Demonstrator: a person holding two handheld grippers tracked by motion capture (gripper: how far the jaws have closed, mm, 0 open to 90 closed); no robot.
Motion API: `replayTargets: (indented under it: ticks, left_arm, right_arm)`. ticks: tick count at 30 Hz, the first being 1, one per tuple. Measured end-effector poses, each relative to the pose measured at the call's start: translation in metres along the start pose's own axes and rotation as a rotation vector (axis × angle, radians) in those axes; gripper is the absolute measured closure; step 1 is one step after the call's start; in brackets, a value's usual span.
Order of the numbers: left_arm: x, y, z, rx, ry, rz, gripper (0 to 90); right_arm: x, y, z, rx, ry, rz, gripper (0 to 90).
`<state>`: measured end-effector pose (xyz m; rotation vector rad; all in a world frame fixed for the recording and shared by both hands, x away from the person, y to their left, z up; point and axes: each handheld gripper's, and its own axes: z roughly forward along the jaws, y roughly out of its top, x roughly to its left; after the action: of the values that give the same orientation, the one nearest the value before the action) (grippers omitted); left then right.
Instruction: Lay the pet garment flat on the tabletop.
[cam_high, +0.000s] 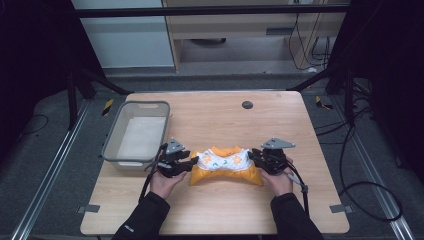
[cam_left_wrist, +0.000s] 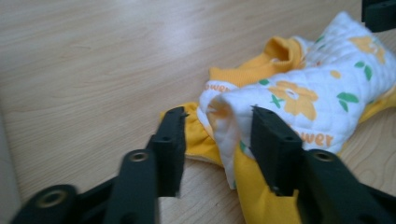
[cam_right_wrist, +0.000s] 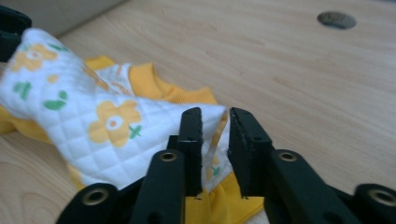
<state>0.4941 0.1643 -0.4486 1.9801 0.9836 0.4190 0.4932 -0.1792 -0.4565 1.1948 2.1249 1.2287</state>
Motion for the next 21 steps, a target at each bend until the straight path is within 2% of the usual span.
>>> replayTargets:
  ticks: [1,2,4,6,7,8,9,11,14,16,17,19,21]
  left_arm:
    - [0.001,-0.001,-0.005,-0.002,0.008,0.003,40.1]
    - [0.001,-0.004,-0.01,-0.006,0.016,0.011,40.1]
    - [0.001,-0.012,-0.02,-0.016,0.016,0.012,35.2]
    - [0.0,-0.026,-0.03,-0.002,0.026,0.034,30.8]
    - [0.0,-0.026,-0.03,-0.002,0.026,0.034,30.4]
    - [-0.001,-0.031,-0.032,0.002,0.026,0.037,30.4]
    - [-0.003,-0.039,-0.034,0.018,0.026,0.047,30.4]
    - [-0.005,-0.043,-0.034,0.028,0.024,0.048,30.6]
    - [-0.013,-0.049,-0.028,0.051,0.015,0.08,32.2]
    - [-0.017,-0.049,-0.024,0.058,0.005,0.092,33.5]
    - [-0.022,-0.05,-0.02,0.068,0.001,0.111,35.1]
    - [-0.023,-0.05,-0.018,0.073,-0.004,0.114,36.3]
    - [-0.026,-0.05,-0.014,0.076,-0.007,0.12,40.2]
  right_arm:
    - [0.0,0.0,-0.012,-0.037,-0.013,-0.021,63.8]
    - [0.0,0.0,-0.012,-0.037,-0.013,-0.021,63.8]
    - [0.002,-0.003,-0.023,-0.046,-0.009,-0.037,58.8]
    - [0.005,-0.012,-0.032,-0.022,0.005,-0.047,53.6]
    - [0.006,-0.016,-0.035,-0.013,0.011,-0.054,52.2]
    - [0.006,-0.016,-0.035,-0.013,0.011,-0.054,52.2]
    - [0.008,-0.025,-0.038,0.013,0.021,-0.057,50.4]
    - [0.009,-0.03,-0.039,0.019,0.03,-0.056,49.9]
    - [0.013,-0.042,-0.04,0.055,0.054,-0.057,49.3]
    - [0.015,-0.047,-0.037,0.076,0.062,-0.062,49.2]
    - [0.017,-0.049,-0.032,0.094,0.062,-0.068,49.2]
    - [0.017,-0.05,-0.029,0.101,0.063,-0.068,49.3]
    - [0.017,-0.053,-0.022,0.13,0.075,-0.049,50.1]
